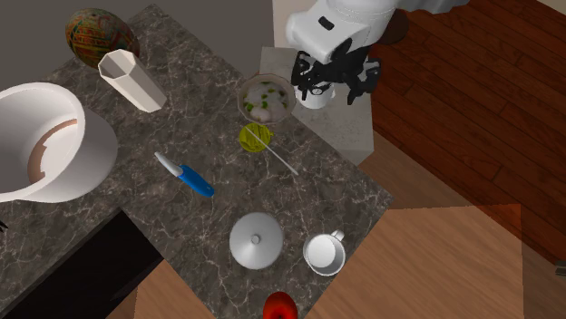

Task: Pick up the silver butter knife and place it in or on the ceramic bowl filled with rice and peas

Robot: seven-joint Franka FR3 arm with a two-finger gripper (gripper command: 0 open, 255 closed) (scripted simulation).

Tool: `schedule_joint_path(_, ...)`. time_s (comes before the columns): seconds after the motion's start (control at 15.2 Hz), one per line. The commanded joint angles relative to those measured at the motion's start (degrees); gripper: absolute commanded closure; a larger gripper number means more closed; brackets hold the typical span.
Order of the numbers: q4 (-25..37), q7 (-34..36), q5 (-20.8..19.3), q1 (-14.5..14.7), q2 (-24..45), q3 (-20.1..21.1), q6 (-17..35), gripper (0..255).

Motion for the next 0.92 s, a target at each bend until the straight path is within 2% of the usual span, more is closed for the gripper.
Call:
schedule_joint_path(0.0,0.0,0.0,0.0,0.0,0.0,0.0,0.0,0)
schedule_joint_path(0.46,-11.87,-18.98,-5.64,3.32,-1.25,-8.71,9.5,0)
schedule_joint_path(0.86,-18.61,-35.26,-11.43,5.58,2.27,-17.32,19.0,0)
